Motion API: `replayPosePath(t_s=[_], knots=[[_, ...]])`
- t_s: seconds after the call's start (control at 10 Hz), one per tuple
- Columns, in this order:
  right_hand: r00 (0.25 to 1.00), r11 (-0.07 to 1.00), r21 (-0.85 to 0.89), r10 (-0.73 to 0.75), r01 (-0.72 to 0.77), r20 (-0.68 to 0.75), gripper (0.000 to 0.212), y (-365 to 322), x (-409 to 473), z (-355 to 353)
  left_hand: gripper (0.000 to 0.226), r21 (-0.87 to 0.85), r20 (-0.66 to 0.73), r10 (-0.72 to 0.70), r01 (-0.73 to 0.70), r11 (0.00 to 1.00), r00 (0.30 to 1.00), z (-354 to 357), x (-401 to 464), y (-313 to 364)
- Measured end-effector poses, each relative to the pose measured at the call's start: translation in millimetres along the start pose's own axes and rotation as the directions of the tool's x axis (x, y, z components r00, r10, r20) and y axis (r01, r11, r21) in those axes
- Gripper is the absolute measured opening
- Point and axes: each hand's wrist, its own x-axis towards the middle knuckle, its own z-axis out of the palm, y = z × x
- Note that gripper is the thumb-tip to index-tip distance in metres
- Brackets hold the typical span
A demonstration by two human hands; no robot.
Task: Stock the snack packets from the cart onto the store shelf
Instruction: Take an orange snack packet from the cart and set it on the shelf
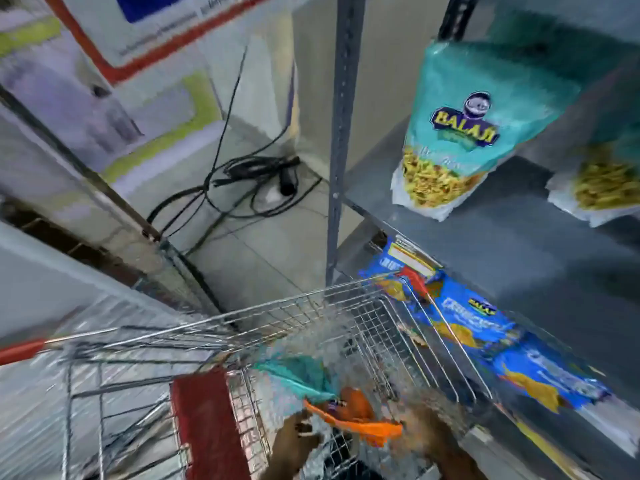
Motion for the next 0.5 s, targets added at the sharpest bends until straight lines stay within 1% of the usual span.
replayPosePath(t_s=[0.1, 0.2, 0.3, 0.4, 0.5], knots=[[0.972, 0.987, 0.056, 0.139, -0.152, 0.19, 0.029, -80.9, 9.5, 34.5, 0.037, -0.034, -0.048, 0.041, -0.043, 0.999, 0.998, 12.0, 0.2, 22.7], [0.965, 0.96, 0.105, 0.255, -0.26, 0.064, 0.024, -58.0, 43.0, -27.8, 0.021, -0.015, -0.118, 0.012, -0.014, 1.0, 0.993, 14.1, -4.6, 43.3], [0.922, 0.891, 0.241, 0.369, -0.386, 0.114, 0.028, -59.5, 75.2, -109.2, 0.044, 0.131, -0.134, 0.013, 0.005, 0.991, 0.991, 11.7, -7.6, 48.2], [0.916, 0.852, 0.337, 0.379, -0.4, 0.131, 0.025, -67.1, 86.1, -131.4, 0.036, 0.118, -0.18, 0.06, -0.039, 0.992, 0.982, 12.8, -14.9, 51.0], [0.914, 0.822, 0.412, 0.397, -0.393, 0.081, 0.024, -75.1, 77.5, -138.1, 0.033, 0.102, -0.219, 0.084, -0.063, 0.993, 0.972, 13.3, -26.9, 49.5]])
